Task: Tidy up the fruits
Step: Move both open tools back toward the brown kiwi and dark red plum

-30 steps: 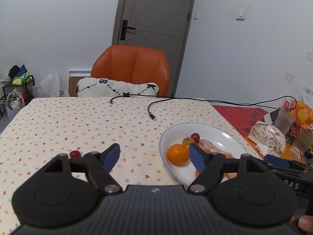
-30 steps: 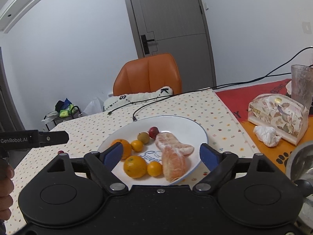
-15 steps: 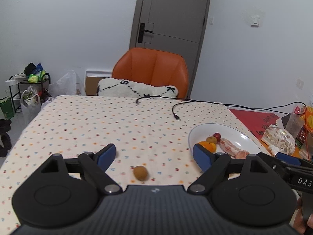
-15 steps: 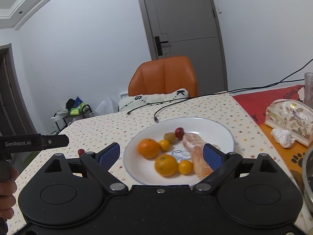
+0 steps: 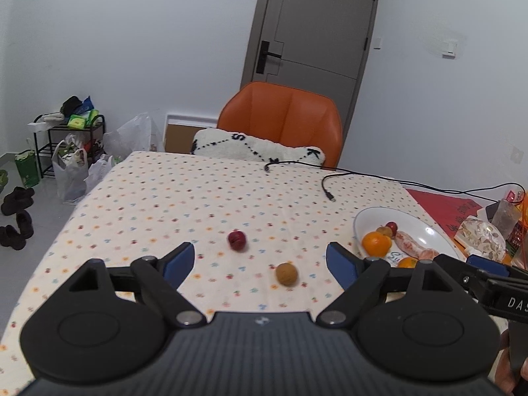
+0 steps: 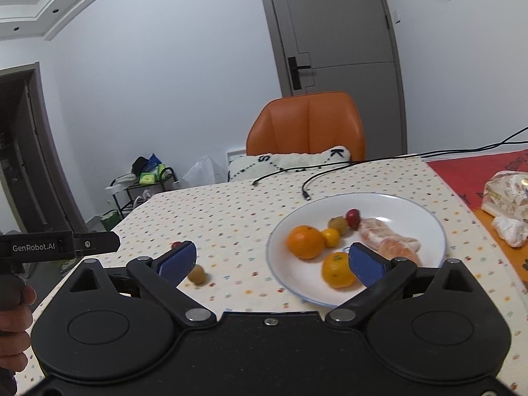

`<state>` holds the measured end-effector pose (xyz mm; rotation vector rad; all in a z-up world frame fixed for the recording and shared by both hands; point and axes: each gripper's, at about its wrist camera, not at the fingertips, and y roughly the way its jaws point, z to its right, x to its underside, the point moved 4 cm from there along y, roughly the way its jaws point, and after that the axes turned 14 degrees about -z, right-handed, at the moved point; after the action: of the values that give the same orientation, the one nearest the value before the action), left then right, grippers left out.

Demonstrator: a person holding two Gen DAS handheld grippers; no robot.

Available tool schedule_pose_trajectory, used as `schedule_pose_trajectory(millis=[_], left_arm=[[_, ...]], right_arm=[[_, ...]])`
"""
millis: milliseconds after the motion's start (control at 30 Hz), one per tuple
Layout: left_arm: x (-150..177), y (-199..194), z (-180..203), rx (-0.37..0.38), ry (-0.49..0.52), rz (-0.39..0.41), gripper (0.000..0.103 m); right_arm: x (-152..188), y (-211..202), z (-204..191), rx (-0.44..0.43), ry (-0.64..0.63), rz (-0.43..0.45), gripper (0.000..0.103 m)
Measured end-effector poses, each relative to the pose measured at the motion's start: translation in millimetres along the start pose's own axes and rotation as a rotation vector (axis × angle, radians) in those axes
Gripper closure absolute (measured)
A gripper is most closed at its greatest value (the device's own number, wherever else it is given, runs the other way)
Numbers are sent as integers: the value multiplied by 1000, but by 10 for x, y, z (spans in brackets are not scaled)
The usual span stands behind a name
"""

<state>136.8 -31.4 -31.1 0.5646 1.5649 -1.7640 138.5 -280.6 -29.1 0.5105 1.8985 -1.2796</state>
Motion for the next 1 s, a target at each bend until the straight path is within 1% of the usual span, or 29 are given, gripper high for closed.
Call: schedule_pose_trajectory(millis=[233, 400, 567, 833, 1000], left_arm=[[23, -72, -191, -21, -33, 2, 16], [46, -115, -300, -48, -43, 8, 12], [68, -105, -445, -72, -69, 0, 12], [66, -43, -635, -86, -96, -17, 12], [77, 66, -711, -107, -94, -52, 12]], right_arm=[[12, 27, -153, -26, -19, -14, 0], [7, 67, -236, -50, -24, -26, 0], [20, 174, -359, -73, -48, -50, 0], [53, 397, -535, -116, -71, -103, 0], [58, 564, -614, -152, -67, -140, 2]])
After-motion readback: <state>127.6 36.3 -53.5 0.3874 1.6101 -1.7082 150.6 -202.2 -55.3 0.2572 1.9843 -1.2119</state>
